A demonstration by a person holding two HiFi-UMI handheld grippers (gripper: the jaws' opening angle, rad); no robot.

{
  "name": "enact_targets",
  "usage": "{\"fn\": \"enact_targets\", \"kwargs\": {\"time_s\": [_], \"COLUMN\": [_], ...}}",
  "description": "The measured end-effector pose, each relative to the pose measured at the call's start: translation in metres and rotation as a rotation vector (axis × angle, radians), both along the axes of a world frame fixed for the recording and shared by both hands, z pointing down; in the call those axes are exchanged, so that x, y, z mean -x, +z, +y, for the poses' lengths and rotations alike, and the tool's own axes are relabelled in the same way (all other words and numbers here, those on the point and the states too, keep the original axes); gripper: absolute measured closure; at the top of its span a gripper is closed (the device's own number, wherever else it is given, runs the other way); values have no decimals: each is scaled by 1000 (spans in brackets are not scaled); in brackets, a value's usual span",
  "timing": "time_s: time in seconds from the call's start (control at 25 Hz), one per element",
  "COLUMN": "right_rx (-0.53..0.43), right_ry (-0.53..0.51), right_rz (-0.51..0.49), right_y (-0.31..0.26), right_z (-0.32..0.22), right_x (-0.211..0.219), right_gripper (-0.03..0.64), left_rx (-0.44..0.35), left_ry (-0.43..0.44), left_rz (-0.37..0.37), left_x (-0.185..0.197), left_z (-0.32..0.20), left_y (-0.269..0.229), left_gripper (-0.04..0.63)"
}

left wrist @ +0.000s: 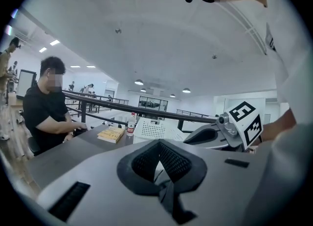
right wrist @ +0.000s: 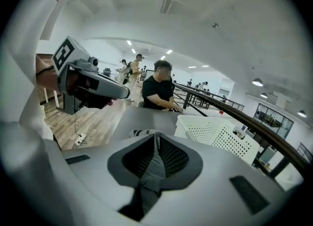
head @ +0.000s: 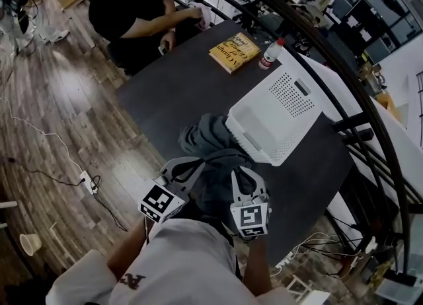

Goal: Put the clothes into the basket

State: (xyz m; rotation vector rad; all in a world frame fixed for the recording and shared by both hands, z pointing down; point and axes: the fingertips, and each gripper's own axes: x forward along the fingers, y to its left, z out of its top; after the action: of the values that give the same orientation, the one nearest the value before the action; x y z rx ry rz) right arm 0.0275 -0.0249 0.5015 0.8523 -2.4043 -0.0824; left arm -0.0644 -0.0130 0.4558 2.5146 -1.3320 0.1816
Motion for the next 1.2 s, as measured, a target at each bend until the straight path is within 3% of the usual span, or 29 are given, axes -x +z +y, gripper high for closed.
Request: {"fn": "enact_targets", "kwargs": {"time_s": [0.12,0.36,0.72,0.92,1.2], "right_rx": [39,116,200,208,261], "right_ry": [-13,-90,-201,-213,-246], "right_rz": [67,173,309,337,341], "right_y": [22,72,145,168,191], "right_z": [-5,-6,-6,-16,-20], "right_x": [-4,-3,4,11,21], "right_gripper": [570,462,236,189,180], "left_rx": [42,109,159,175,188], "left_ry": [13,20,8,-7,-25], "left_rz": [-19,-37,-60,-73,-86], "left_x": [-8,-15,-16,-11,-8], "left_z": [1,1,2,5,12], "left_y": [18,46,66,70,72], "left_gripper": [603,603,603,603,603]}}
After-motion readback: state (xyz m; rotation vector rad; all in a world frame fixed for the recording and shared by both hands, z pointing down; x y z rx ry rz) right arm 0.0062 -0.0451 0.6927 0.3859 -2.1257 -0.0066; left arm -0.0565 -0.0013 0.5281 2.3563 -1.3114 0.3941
